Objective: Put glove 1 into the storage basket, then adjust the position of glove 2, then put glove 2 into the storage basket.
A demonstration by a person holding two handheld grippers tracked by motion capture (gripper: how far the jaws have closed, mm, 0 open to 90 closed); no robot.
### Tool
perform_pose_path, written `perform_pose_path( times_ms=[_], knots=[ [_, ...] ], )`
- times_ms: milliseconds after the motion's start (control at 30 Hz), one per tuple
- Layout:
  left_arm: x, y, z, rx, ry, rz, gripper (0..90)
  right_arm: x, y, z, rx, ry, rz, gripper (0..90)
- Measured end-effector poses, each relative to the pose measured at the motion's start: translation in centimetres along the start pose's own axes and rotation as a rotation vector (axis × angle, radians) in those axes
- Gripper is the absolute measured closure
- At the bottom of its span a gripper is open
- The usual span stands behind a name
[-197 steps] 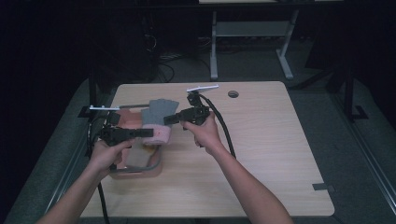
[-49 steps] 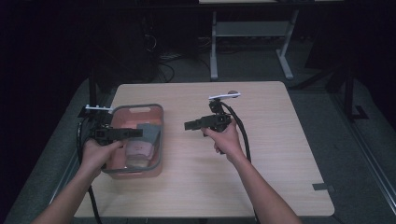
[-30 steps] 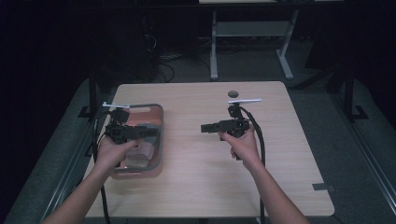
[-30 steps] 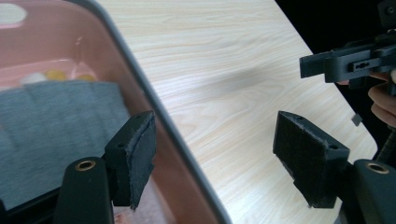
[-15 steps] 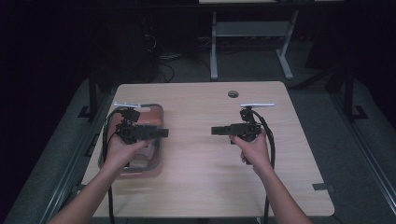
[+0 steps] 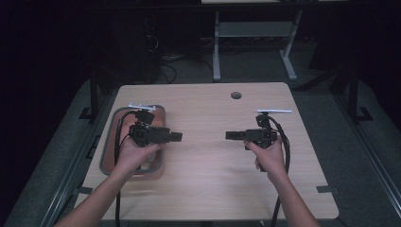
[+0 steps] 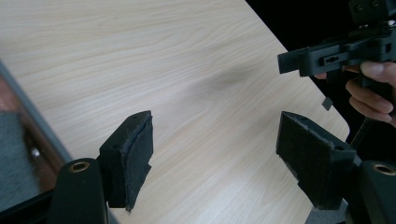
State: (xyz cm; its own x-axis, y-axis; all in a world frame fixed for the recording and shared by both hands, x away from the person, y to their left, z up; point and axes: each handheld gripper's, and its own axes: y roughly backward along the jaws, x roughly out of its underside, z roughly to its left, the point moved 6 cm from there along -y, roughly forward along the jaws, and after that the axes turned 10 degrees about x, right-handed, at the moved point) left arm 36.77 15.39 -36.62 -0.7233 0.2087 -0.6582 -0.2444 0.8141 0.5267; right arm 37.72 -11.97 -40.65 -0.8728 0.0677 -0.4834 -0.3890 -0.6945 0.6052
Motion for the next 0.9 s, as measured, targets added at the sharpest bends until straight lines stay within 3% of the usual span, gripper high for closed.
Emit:
perform_pose_path(
  times_ms=[567,900],
  knots=[
    [-0.1,-2.5,-1.2,0.028,-0.025,0.04,26.8,0.2,1.8,-1.7,0.021,-0.014,-0.019,50.2],
    [0.1,-4.3,-2.2,0.05,-0.042,0.062,26.6,1.0,3.0,-4.5,0.05,-0.055,-0.042,49.5]
  ],
)
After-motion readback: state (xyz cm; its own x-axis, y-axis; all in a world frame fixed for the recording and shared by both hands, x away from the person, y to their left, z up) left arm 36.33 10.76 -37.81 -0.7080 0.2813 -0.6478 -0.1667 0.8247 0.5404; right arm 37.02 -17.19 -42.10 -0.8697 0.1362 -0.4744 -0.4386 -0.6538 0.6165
